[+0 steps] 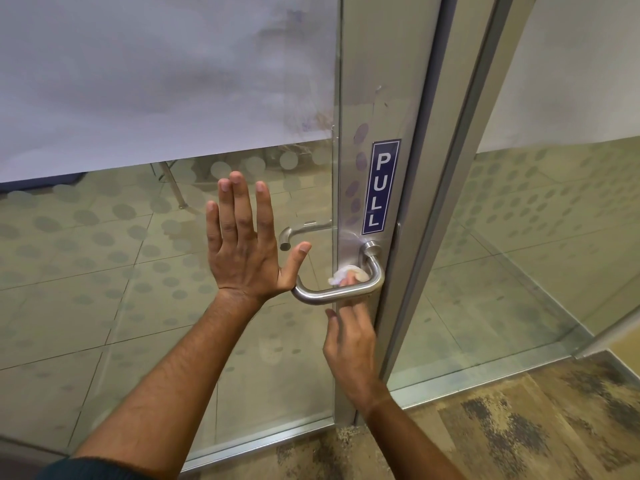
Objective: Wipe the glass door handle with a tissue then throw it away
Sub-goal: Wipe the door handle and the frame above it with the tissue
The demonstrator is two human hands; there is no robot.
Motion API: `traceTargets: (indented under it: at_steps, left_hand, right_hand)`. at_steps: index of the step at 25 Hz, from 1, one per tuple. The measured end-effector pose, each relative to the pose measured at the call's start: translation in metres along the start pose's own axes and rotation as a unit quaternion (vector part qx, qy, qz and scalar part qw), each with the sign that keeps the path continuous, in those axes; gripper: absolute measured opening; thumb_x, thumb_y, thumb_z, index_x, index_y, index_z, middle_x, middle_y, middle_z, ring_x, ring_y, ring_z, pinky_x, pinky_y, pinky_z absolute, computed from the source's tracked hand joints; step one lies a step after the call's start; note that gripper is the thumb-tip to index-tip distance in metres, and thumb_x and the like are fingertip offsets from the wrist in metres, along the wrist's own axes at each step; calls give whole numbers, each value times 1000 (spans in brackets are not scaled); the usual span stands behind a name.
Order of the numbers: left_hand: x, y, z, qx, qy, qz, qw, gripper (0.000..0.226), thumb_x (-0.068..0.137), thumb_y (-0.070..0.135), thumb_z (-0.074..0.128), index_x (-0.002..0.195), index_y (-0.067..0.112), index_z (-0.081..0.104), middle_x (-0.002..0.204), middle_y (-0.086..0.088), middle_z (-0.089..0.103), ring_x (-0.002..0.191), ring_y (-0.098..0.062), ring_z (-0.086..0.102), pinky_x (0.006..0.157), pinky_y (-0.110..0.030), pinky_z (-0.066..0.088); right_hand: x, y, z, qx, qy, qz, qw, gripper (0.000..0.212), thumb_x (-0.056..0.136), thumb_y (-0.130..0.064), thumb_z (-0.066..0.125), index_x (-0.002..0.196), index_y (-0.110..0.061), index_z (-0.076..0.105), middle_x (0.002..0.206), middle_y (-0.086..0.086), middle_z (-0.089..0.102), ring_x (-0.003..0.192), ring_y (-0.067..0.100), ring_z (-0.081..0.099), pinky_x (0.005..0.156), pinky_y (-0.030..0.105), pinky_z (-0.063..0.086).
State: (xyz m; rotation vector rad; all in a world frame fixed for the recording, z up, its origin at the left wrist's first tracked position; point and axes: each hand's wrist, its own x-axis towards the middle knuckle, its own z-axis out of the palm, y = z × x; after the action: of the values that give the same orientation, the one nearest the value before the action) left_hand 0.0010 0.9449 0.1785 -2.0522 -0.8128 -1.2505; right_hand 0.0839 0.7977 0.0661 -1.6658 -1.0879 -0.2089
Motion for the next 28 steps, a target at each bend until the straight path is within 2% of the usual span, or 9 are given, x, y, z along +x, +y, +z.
traceTargets:
  at_steps: [3, 6, 9, 12, 14, 16, 20, 24, 28]
  left_hand:
    - [-1, -1, 0, 2, 1, 4, 1000, 101, 89, 71, 33, 157, 11, -13, 164, -12, -24, 152, -23, -21, 125, -41, -8]
    - [-1, -1, 2, 1, 5, 4, 1000, 101, 89, 71, 32, 157, 11, -11, 164, -12, -24, 153, -24, -20, 125, -42, -8]
    - [-3, -2, 4, -2, 8, 1, 1000, 101, 89, 71, 33, 158, 11, -10, 164, -10, -25, 153, -24, -18, 125, -42, -7]
    - [-3, -2, 6, -1, 13, 1, 1000, 101, 89, 71, 34, 158, 11, -9, 165, -9, -21, 153, -24, -17, 125, -42, -7]
    - [-3, -1, 7, 1, 16, -1, 1000, 100, 89, 71, 33, 158, 11, -9, 165, -9, -21, 154, -24, -17, 125, -41, -7]
    - [-3, -2, 7, -1, 16, -2, 1000, 100, 89, 71, 33, 158, 11, -9, 164, -7, -25, 153, -23, -17, 125, -41, -7]
    - [-2, -2, 7, 1, 14, -1, 1000, 100, 89, 72, 31, 158, 12, -10, 163, -6, -28, 153, -23, -19, 125, -40, -9]
    - [-2, -2, 7, -2, 15, -2, 1000, 101, 89, 71, 33, 158, 12, -10, 163, -6, -27, 153, -23, -19, 125, -41, -8]
    - [-1, -2, 6, -1, 11, -1, 1000, 100, 89, 71, 33, 158, 11, -10, 163, -7, -27, 153, -23, -19, 125, -41, -9]
  right_hand:
    - [13, 3, 7, -97, -50, -63, 992, 68, 90, 3, 53, 150, 0, 22, 157, 13, 26, 148, 26, 21, 121, 36, 21]
    - [36, 2, 7, -141, -46, -67, 987, 82, 82, 4, 50, 153, -4, 10, 159, 11, 12, 149, 23, 5, 123, 33, 1]
    - [24, 11, 2, -152, -39, -103, 982, 78, 80, 10, 60, 149, -2, 25, 155, 14, 31, 147, 26, 22, 121, 36, 21]
    - [9, 18, -9, -134, -39, -34, 990, 58, 84, 9, 62, 139, -2, 49, 141, 11, 54, 136, 26, 45, 110, 41, 42]
    - [12, 22, -13, -122, -5, -21, 992, 34, 78, 14, 65, 109, 1, 70, 115, 12, 71, 114, 27, 65, 98, 39, 53]
    - [18, 21, -17, -94, 57, -2, 994, 27, 71, 20, 68, 90, 2, 74, 90, 12, 75, 85, 25, 72, 82, 33, 59]
    - [42, 15, -31, 95, 139, 191, 967, 39, 82, 1, 74, 118, -10, 65, 102, -2, 74, 91, 11, 71, 83, 25, 58]
    - [64, 11, -43, 117, 175, 123, 970, 32, 85, -8, 74, 115, -19, 66, 88, -25, 67, 76, -1, 67, 69, 9, 53]
    - [67, 19, -46, 23, 141, 51, 988, 33, 85, 3, 71, 117, -5, 69, 103, 1, 73, 94, 8, 68, 86, 12, 53]
